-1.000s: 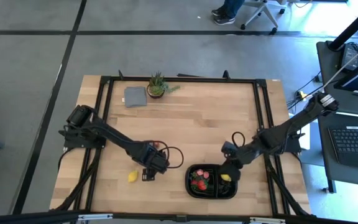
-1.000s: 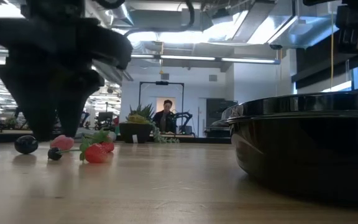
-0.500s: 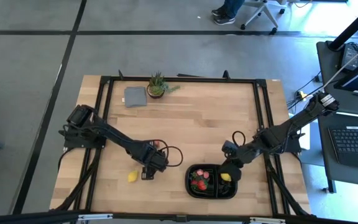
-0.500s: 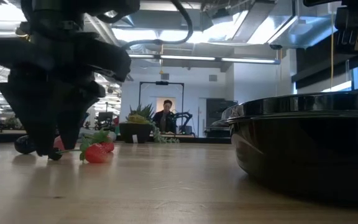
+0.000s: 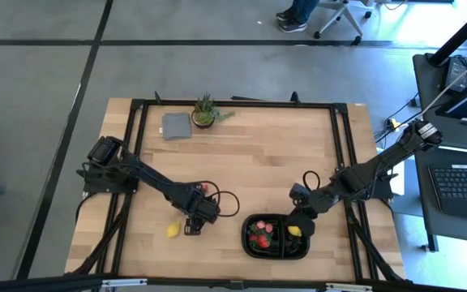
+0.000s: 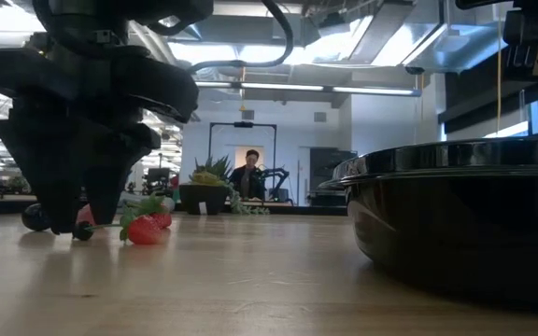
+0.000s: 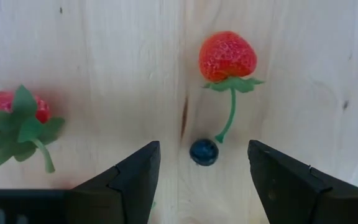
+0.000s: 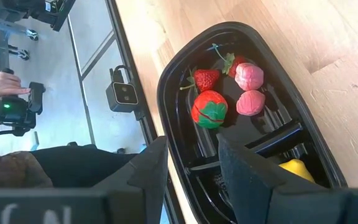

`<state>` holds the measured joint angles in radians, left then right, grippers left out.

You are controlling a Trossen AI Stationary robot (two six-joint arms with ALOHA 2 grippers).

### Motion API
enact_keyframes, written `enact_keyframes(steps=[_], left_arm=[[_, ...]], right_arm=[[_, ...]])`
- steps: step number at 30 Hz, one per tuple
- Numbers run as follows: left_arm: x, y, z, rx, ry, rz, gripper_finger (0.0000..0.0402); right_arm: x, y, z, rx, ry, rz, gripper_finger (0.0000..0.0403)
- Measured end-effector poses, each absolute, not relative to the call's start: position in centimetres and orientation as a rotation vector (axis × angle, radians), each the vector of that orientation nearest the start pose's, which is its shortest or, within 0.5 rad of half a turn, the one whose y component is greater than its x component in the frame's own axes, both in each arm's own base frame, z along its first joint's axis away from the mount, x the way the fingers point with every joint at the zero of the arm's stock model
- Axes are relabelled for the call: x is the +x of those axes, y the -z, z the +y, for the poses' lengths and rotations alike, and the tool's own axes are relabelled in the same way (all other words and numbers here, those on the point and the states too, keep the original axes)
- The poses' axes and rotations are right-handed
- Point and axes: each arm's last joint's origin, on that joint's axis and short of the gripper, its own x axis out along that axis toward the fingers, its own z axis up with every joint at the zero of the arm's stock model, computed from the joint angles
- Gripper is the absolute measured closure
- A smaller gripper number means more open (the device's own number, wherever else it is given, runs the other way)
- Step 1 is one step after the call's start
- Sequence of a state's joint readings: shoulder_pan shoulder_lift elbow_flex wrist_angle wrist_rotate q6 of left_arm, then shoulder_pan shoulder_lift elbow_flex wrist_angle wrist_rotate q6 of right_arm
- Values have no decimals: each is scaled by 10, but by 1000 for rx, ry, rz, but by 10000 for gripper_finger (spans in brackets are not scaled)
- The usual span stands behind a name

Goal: Pick and placing Produce into tupperware
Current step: Put the blue blueberry into the black bin

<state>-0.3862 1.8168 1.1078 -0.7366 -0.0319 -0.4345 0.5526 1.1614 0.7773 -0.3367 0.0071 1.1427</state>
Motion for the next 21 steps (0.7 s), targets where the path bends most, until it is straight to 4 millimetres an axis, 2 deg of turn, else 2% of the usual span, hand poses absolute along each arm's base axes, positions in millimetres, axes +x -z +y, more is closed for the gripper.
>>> enact_keyframes(steps=[7,14,21], left_arm=[[290,-136,-117,-102,-34,1436,168],[289,-134,-117,-101,-40,1439,171],[288,-133,-116,-86,-40,1458,219]], right_arm=[[202,-246,124,865,-62,900,256],[202,-246,124,865,-61,900,256],[202,-246,124,866,-61,900,256]])
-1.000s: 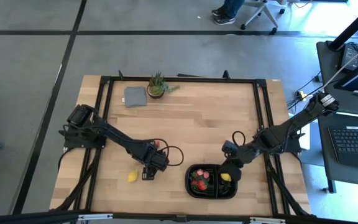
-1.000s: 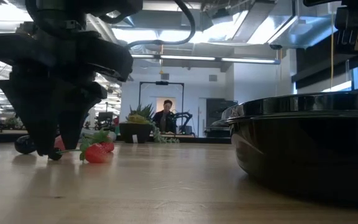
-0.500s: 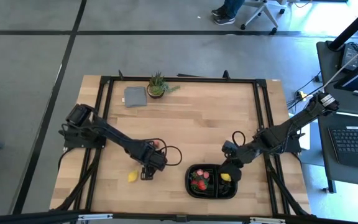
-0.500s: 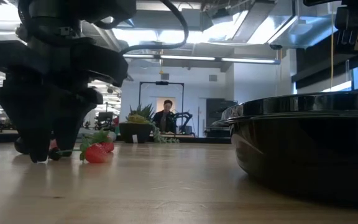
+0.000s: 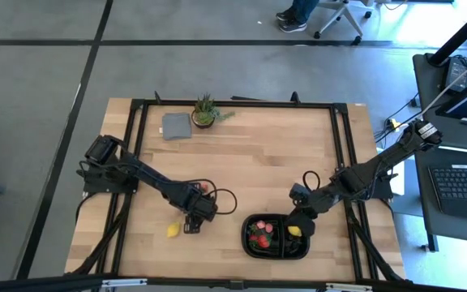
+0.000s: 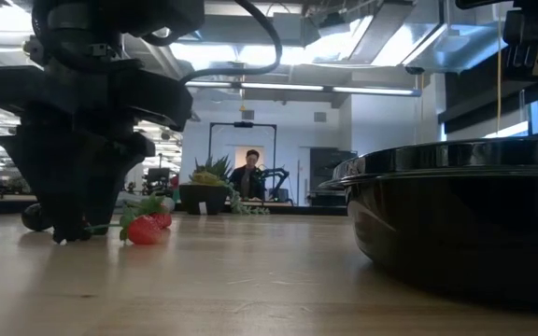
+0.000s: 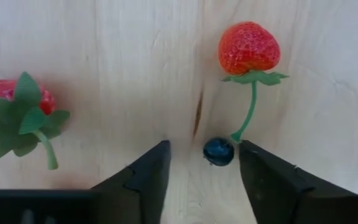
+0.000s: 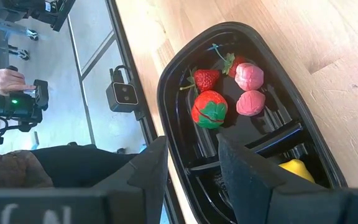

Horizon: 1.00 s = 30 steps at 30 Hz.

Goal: Pick and placing Produce into tupperware
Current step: Put the blue blueberry into the black bin

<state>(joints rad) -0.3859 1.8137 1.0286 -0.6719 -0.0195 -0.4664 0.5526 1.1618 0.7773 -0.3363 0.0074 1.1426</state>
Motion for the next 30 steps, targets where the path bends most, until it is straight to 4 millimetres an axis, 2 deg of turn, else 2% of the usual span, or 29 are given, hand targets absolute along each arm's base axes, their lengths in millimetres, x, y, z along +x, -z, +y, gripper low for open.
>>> enact_keyframes(steps=[11,15,30], left_arm=[[287,-132,-115,-68,-41,1464,334],[287,-132,-115,-58,-26,1464,364],[287,-132,-116,-32,-5,1455,372]], right_arm=[[202,-246,124,866,-61,900,256],[202,-246,124,866,-61,900,256],[202,-246,124,866,-61,900,256]])
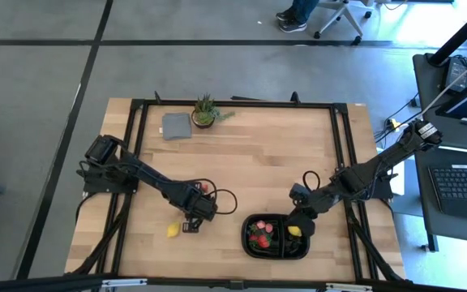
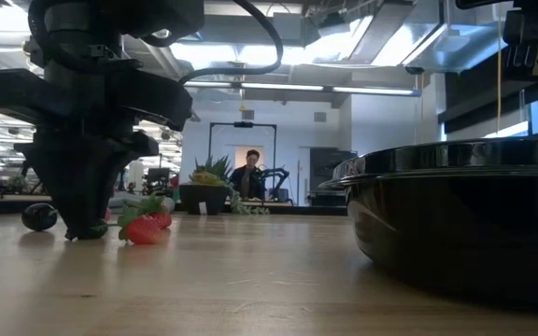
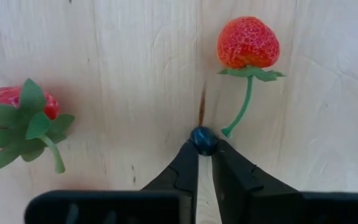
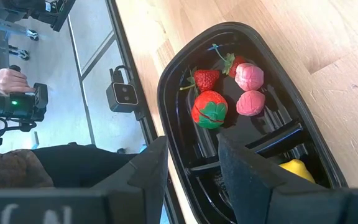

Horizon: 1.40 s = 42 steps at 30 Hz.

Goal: Pick and placing Produce into tupperware
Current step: Put the blue blueberry into the black bin

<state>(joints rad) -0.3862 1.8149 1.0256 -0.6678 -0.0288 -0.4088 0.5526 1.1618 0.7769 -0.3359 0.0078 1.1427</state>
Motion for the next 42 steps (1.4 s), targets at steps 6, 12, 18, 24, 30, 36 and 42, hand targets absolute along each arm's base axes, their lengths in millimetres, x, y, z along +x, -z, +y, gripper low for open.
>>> enact_keyframes(steps=[6,12,18,24,30,36,42], left_arm=[[288,-132,-116,-29,-5,1450,335],[288,-132,-117,-30,-4,1448,310],[288,-132,-117,-30,-3,1446,291],[289,-132,-117,-32,-3,1436,270],[290,-132,-117,-35,-1,1427,252],[290,-132,-117,-25,-18,1416,250],[290,-132,-117,-17,-30,1409,258]], right_arm=[[202,-245,124,866,-61,900,256],[202,-246,124,866,-61,899,256],[202,-246,124,867,-61,898,256],[202,-246,124,867,-61,898,256],[202,-246,124,867,-61,898,256],[202,-246,124,867,-61,898,256],[202,-246,124,867,-61,898,256]])
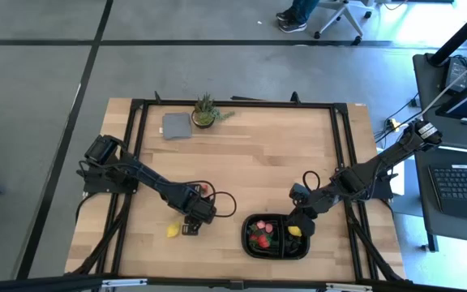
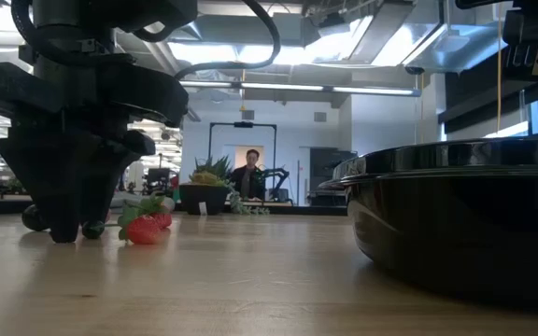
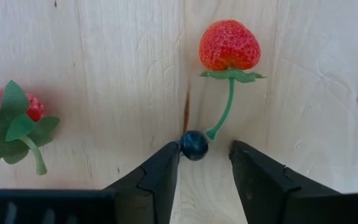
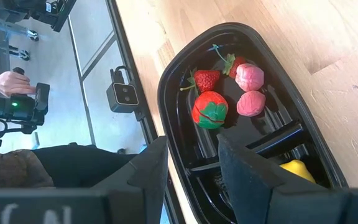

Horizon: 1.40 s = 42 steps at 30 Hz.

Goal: Pick and placing Produce into tupperware
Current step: Put the blue blueberry into the black bin

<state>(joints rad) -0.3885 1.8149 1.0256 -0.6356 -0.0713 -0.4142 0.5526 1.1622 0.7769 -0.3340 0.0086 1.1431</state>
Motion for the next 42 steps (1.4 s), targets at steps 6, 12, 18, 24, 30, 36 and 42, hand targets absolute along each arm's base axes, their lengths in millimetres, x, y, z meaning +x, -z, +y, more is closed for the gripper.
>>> enact_keyframes(steps=[6,12,18,24,30,36,42], left_arm=[[291,-132,-117,-17,-34,1396,258],[292,-133,-117,-17,-35,1388,250],[292,-133,-117,-14,-38,1385,256],[293,-133,-117,-15,-38,1380,254],[294,-133,-117,-15,-39,1367,247],[294,-133,-117,-17,-40,1363,253],[295,-133,-117,-17,-39,1362,247]], right_arm=[[202,-246,124,867,-61,898,256],[202,-246,124,867,-61,899,256],[202,-246,124,867,-61,899,256],[202,-246,124,868,-61,899,256],[202,-246,124,873,-59,899,255],[202,-246,124,873,-59,899,256],[202,-246,124,874,-58,899,256]])
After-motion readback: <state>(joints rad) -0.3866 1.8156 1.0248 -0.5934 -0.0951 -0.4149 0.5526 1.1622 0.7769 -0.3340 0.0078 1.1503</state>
